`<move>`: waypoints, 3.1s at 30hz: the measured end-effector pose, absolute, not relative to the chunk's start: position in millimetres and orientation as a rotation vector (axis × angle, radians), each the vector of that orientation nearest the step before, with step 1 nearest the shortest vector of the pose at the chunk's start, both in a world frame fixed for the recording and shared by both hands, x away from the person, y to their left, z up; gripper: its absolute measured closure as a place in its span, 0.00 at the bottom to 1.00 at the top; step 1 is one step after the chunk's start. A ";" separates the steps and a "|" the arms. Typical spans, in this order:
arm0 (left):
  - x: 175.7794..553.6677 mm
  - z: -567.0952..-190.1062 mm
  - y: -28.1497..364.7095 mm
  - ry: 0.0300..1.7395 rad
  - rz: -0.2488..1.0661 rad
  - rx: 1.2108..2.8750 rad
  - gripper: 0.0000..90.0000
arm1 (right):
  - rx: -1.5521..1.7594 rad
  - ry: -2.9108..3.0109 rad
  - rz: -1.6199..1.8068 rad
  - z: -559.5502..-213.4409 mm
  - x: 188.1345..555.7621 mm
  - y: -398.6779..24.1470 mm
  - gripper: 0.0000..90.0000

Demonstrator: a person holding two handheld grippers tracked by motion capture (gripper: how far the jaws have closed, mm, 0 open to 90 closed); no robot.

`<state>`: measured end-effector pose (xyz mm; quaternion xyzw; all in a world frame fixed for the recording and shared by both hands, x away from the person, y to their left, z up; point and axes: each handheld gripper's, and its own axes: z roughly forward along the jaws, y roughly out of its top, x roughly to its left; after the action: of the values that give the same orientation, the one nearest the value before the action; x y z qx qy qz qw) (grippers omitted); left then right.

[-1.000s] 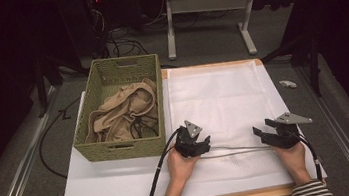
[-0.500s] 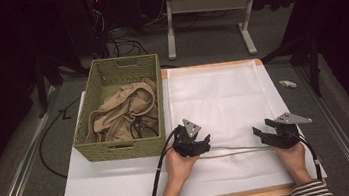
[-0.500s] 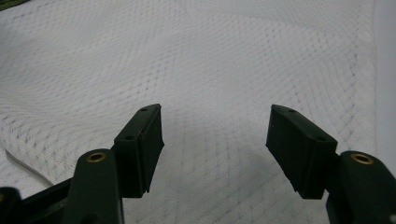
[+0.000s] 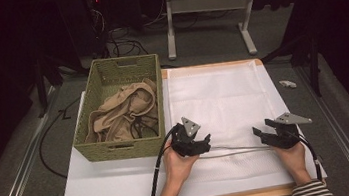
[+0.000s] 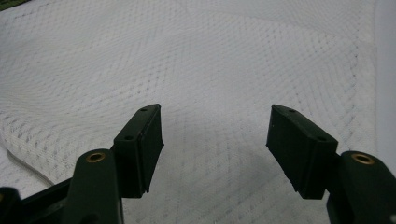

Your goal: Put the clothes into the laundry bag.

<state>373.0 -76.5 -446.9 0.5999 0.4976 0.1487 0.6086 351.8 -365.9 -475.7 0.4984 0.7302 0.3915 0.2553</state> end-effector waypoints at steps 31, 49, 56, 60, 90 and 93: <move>373.5 -384.7 -42.6 1.152 0.342 1.305 0.24 | 1.346 1.987 1.059 -475.7 351.5 -365.0 0.40; 386.9 -367.4 -19.8 1.189 0.390 1.262 0.24 | 1.330 1.989 1.053 -475.7 350.9 -364.1 0.40; 392.6 -363.8 -9.9 1.203 0.420 1.255 0.24 | 1.334 1.989 1.050 -475.6 350.7 -363.9 0.40; 398.1 -361.2 -1.6 1.217 0.434 1.238 0.24 | 1.329 1.988 1.052 -475.7 350.7 -363.7 0.40; 459.5 -371.5 67.9 1.408 0.594 1.234 0.17 | 1.341 1.993 1.032 -476.0 351.7 -362.4 0.40; 465.4 -373.5 70.5 1.429 0.591 1.233 0.16 | 1.341 1.992 1.028 -475.7 351.3 -362.5 0.40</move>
<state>465.4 70.5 -373.5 0.5207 0.6036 0.2497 0.5498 351.3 -362.5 -475.7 0.4956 0.7361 0.3796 0.2614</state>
